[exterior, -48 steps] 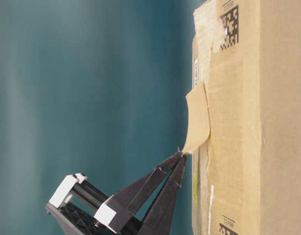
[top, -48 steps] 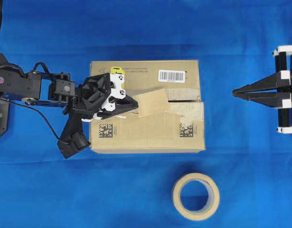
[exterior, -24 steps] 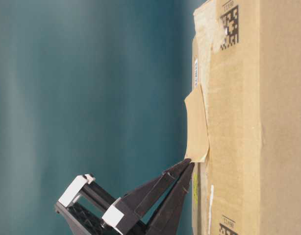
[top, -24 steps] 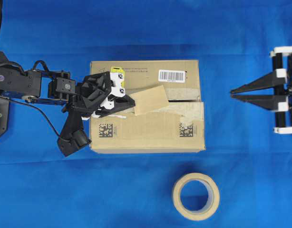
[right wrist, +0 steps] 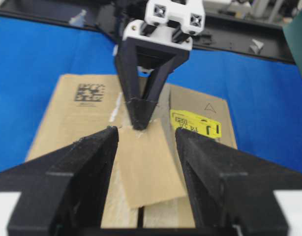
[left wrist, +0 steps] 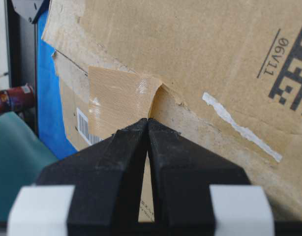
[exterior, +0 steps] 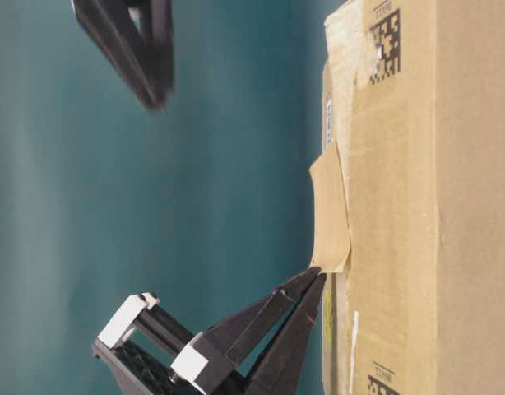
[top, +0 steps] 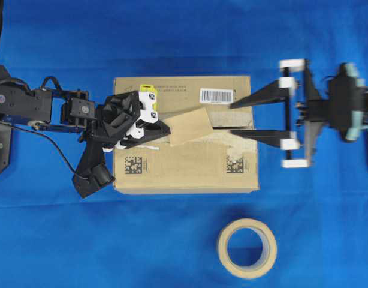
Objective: Apply tape along the seams of the closed cardboard box to seal it securely.
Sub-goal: 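Bring the right gripper in and press the tape onto the seam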
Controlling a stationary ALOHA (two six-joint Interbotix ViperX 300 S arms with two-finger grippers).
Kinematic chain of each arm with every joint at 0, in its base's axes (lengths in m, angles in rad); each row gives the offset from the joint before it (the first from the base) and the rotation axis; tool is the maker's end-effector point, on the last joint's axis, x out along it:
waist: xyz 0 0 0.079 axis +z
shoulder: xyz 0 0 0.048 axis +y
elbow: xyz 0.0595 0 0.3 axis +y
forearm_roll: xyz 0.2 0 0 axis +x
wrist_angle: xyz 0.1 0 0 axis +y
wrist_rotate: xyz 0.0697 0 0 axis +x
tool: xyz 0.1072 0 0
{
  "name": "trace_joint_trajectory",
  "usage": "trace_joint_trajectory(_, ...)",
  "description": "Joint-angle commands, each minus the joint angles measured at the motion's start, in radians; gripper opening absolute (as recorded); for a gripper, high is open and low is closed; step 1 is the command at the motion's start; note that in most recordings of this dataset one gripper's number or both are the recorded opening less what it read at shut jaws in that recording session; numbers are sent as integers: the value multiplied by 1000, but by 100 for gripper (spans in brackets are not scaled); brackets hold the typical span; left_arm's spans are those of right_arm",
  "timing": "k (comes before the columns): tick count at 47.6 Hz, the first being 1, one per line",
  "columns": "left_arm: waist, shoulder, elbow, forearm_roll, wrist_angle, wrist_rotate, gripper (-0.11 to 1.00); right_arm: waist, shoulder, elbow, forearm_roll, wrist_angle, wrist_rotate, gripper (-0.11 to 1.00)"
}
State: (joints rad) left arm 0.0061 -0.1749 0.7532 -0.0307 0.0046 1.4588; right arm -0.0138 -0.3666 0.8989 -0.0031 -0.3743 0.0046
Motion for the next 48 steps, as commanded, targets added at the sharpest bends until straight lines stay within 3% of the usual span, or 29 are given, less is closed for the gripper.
trace_joint_trajectory(1,0,-12,-14,2,-3,-3,1,-9,37,-58,2,-14,2,57)
trace_joint_trajectory(20,2,-14,-11,2,-3,-5,1,-11,161,-158,3,-31,3,57)
trace_joint_trajectory(48,0,-12,-11,2,14,-11,1,-14,330,-175,49,-26,14,57)
